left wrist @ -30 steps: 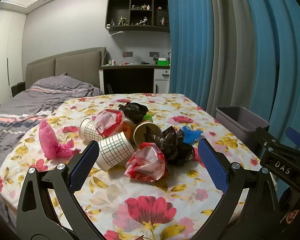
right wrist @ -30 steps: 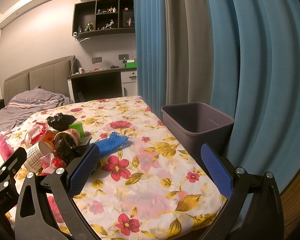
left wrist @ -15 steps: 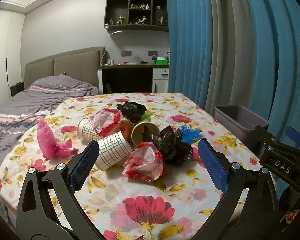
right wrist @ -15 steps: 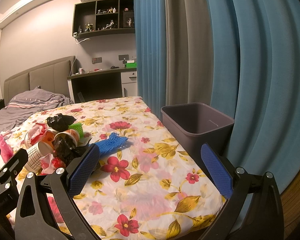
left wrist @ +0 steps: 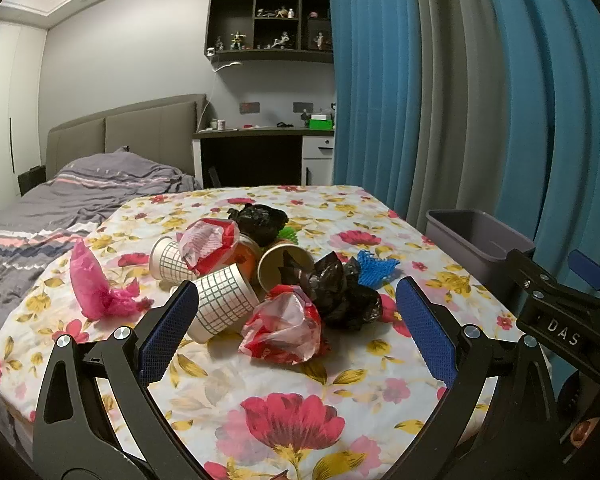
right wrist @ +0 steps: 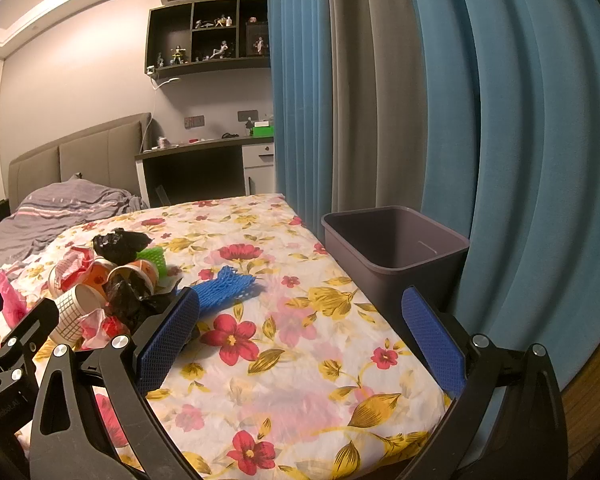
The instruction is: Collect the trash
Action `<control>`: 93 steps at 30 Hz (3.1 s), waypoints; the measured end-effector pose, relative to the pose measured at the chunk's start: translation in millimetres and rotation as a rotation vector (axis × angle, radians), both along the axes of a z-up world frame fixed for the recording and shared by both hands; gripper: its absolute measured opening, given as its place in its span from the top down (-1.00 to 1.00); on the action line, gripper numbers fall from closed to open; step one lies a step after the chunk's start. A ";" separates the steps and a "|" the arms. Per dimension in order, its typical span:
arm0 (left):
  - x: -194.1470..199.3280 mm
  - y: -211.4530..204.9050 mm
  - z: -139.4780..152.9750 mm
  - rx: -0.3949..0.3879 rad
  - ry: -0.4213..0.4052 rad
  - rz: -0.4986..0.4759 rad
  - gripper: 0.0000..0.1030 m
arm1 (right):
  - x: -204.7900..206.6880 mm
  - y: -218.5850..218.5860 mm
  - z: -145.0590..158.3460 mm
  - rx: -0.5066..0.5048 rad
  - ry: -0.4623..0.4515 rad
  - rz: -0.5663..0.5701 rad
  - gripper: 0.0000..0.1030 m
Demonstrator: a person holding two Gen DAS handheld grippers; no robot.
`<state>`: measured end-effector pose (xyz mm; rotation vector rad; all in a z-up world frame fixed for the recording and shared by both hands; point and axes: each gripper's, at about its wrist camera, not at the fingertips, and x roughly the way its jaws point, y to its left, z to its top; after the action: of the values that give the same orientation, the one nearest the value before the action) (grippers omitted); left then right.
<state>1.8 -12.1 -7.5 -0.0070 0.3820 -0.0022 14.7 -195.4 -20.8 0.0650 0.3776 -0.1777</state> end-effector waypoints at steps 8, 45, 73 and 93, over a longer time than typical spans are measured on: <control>1.5 -1.6 0.8 -0.002 0.005 -0.001 -0.89 | 0.0 0.0 -1.1 -0.001 -0.001 0.000 -0.90; 19.7 85.7 -37.1 -0.075 0.025 0.119 -0.83 | 110.5 116.1 -52.2 0.056 0.186 0.503 0.52; 94.2 21.7 -79.6 -0.072 0.256 -0.099 0.06 | 49.0 33.4 -16.1 0.118 0.031 0.420 0.64; 77.7 11.6 -62.6 -0.081 0.172 -0.171 0.62 | 43.1 17.3 -11.6 0.124 0.011 0.383 0.64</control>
<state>79.5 -0.5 -70.1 -0.0550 0.5532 -0.1873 57.8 -178.1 -32.5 0.1127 0.4053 0.2244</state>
